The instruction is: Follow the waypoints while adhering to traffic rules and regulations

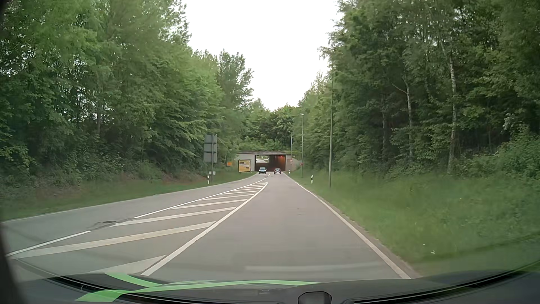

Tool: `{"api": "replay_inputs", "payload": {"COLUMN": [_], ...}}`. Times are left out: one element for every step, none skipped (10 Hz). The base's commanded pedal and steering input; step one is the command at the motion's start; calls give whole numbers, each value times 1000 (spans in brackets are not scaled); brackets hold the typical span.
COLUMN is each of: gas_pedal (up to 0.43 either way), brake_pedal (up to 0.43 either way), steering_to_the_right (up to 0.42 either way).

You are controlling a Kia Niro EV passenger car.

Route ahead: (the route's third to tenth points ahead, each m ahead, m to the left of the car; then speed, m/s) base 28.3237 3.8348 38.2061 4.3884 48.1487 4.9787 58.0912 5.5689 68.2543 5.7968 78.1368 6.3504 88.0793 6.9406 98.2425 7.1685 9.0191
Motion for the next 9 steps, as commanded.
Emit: {"api": "replay_inputs", "payload": {"gas_pedal": [47,47,47,39,39,39,39,39,39], "brake_pedal": [0,0,0,0,0,0,0,0,0], "steering_to_the_right": [-13,-12,-11,-10,-10,-10,-9,-9,-9]}}
